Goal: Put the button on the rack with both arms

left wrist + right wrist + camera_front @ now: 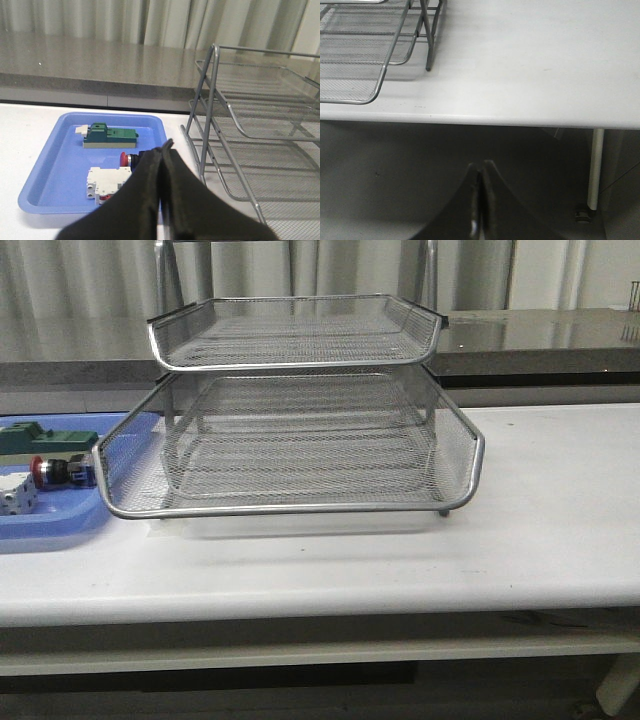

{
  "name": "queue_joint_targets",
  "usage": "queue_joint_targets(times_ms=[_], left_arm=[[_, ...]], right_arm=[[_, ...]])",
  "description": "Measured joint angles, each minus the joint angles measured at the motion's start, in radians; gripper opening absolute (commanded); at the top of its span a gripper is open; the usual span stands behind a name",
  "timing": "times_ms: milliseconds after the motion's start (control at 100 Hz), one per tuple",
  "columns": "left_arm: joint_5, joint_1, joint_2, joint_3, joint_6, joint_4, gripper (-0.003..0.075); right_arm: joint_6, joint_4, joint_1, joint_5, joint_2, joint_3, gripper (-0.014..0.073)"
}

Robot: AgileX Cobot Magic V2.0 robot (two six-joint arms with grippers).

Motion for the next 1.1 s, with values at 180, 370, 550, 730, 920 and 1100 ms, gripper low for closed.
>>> queue_joint_targets(times_ms=[180,370,550,730,920,1100], left_arm=[[0.185,0.0,0.26,-0.243,0.0,0.032,-0.0021],[0.366,0.0,0.512,-0.461,0.0,0.088,-0.0021],[0.461,0.0,0.696,-0.584,0.029,0.157,-0.0021],[0.485,0.0,0.805,-0.632,0.115,0.166,-0.0018],[0.528,0.0,0.864,-0.64,0.216,0.168,0.0236],[0.539,0.0,0.87,-0.641,0.239,0.168,0.0527]], right_arm=[[0.0,0.0,0.0,0.0,0.0,0.0,-0.0071],[0.0,0.0,0.0,0.0,0.0,0.0,-0.0071],[0.0,0.0,0.0,0.0,0.0,0.0,-0.0071],[0.0,0.0,0.0,0.0,0.0,0.0,-0.0071],[0.0,0.0,0.0,0.0,0.0,0.0,-0.0071],[0.0,0.0,0.0,0.0,0.0,0.0,-0.0071]])
